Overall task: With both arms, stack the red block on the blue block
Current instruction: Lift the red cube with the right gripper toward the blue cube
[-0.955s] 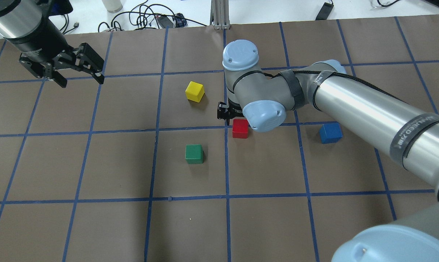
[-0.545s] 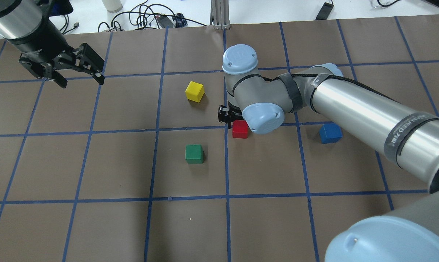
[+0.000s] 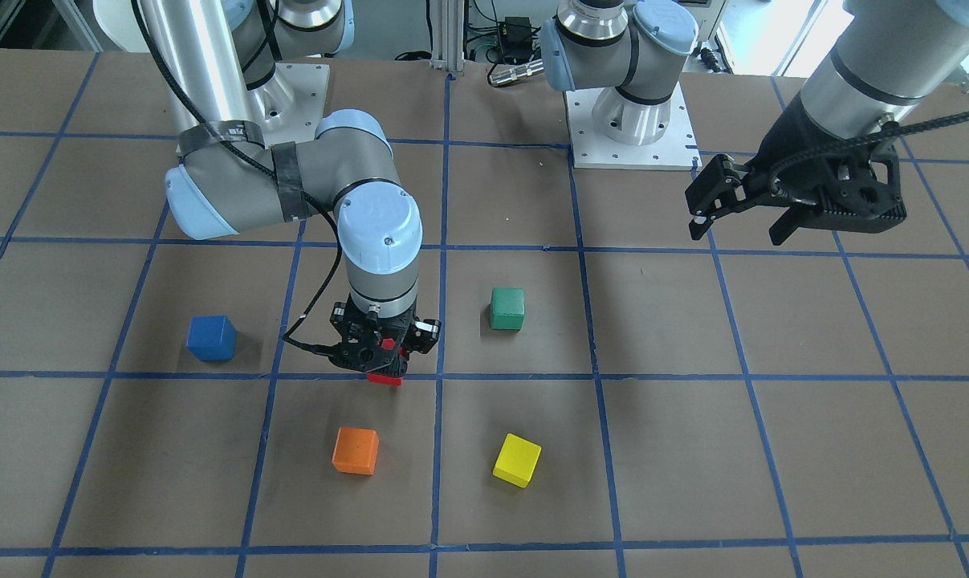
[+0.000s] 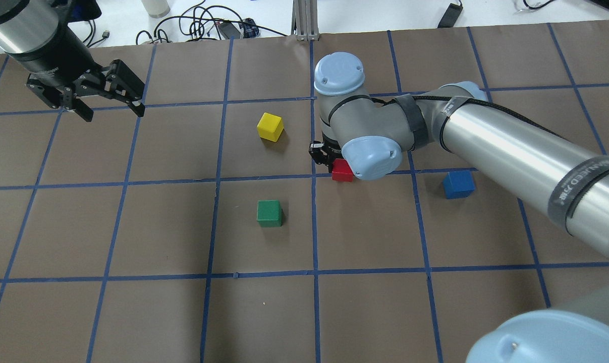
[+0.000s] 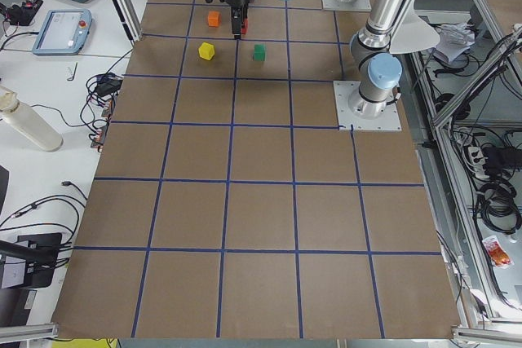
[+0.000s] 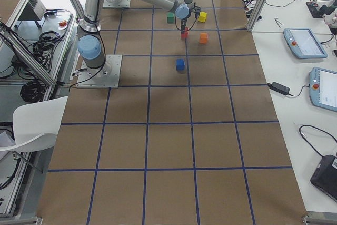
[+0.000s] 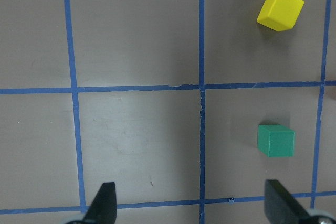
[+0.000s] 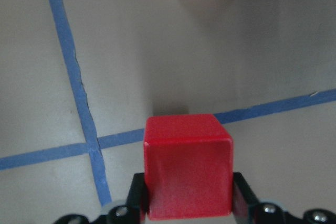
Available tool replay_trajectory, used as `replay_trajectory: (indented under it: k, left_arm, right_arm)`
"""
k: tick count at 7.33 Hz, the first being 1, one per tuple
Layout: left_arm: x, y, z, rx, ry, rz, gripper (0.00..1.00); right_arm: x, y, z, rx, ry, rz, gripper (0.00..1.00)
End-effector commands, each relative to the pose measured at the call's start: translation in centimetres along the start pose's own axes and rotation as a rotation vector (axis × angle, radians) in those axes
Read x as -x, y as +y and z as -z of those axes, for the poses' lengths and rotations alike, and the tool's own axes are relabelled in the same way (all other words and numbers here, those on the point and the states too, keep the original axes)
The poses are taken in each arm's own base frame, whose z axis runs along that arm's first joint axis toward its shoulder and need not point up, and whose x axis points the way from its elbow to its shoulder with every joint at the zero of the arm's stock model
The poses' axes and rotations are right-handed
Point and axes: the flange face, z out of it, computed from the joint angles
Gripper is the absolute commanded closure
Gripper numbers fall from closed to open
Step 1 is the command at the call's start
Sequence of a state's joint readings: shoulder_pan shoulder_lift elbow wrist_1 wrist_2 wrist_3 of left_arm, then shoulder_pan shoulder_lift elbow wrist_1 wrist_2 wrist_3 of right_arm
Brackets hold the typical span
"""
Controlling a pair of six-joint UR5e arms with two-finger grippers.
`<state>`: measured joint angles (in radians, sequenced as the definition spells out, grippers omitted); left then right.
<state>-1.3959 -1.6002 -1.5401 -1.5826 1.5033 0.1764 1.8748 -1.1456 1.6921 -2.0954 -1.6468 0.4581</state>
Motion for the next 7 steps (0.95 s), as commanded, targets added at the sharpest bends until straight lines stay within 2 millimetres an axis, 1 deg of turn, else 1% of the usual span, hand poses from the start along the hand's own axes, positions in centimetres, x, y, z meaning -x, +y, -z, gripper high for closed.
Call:
replay_trajectory:
  k: [1, 2, 3, 4, 5, 6, 7]
  left_arm:
    - [0.0, 0.0, -0.1, 0.002, 0.000, 0.000, 0.00]
    - [0.0, 0.0, 0.0, 0.000, 0.000, 0.000, 0.00]
    - [0.0, 0.0, 0.1, -0.001, 0.000, 0.001, 0.00]
    - [-0.1, 0.1, 0.1, 0.000, 0.000, 0.000, 0.00]
    - [-0.1, 0.3, 0.4, 0.000, -0.005, -0.006, 0.00]
    - [0.0, 0.4, 0.4, 0.002, -0.015, -0.006, 0.00]
    - [0.0, 0.5, 0.4, 0.003, -0.017, -0.006, 0.00]
  right_arm:
    - [-6.6, -1.3, 5.5, -0.015, 0.057, 0.103, 1.00]
    - [-11.7, -2.4, 7.2, 0.021, 0.054, 0.135, 1.00]
    - [-16.6, -3.4, 8.5, 0.051, 0.053, 0.213, 1.00]
    - [-21.1, -4.2, 8.6, 0.090, 0.043, 0.282, 1.00]
    - [-23.5, -4.4, 7.4, 0.126, 0.028, 0.334, 1.00]
    - [-24.6, -3.7, 5.3, 0.160, 0.018, 0.377, 1.00]
    - [-24.4, -3.4, 3.6, 0.137, 0.007, 0.265, 1.00]
